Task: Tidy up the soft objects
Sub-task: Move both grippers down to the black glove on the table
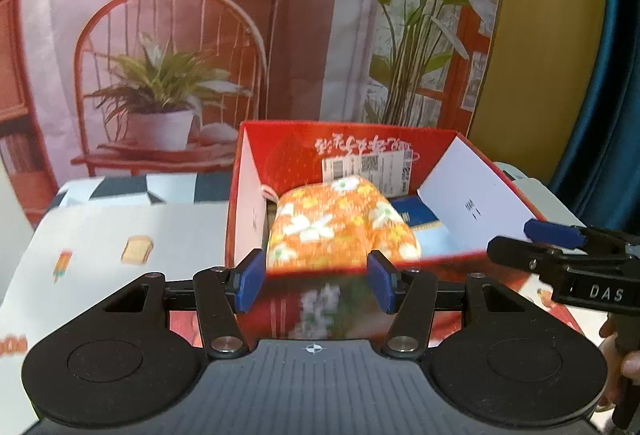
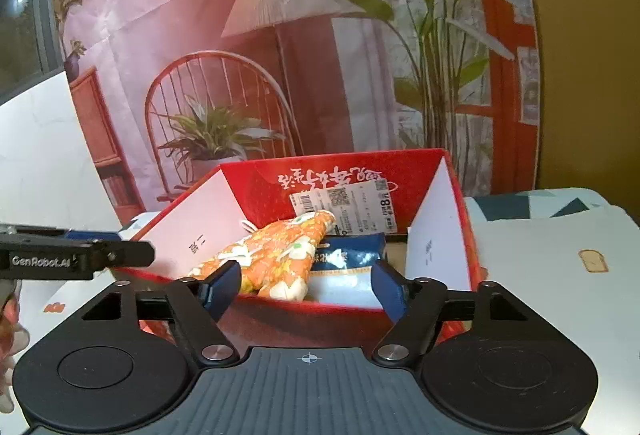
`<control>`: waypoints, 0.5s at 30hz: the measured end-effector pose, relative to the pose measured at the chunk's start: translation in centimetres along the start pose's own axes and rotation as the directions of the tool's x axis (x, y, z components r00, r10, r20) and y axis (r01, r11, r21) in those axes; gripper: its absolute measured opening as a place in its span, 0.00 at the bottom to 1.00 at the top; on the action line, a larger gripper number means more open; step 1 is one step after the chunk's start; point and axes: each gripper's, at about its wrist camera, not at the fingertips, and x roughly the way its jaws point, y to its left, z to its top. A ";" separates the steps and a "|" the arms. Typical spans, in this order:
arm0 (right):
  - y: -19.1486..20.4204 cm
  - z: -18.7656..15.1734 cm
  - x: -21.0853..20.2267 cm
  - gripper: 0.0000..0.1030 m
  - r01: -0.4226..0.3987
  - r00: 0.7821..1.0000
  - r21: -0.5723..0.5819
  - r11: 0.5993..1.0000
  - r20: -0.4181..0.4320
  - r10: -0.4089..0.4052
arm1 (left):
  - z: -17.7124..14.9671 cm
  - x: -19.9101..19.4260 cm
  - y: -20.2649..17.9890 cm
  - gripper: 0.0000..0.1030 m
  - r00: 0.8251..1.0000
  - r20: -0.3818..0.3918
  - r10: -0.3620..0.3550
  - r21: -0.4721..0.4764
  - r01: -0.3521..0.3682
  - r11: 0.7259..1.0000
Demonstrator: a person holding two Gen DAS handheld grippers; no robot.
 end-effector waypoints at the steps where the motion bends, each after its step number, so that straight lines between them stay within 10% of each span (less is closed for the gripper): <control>1: 0.0 -0.3 -0.5 0.69 0.001 1.000 -0.002 1.000 0.004 -0.001 | -0.5 -0.4 0.0 0.57 1.000 -0.003 -0.001 -0.007 0.001 1.000; 15: 0.9 -4.3 -4.7 0.70 -0.025 0.999 0.007 1.000 -0.021 0.025 | -8.8 -4.6 -0.1 0.56 0.996 -0.076 -0.039 -0.084 0.033 0.996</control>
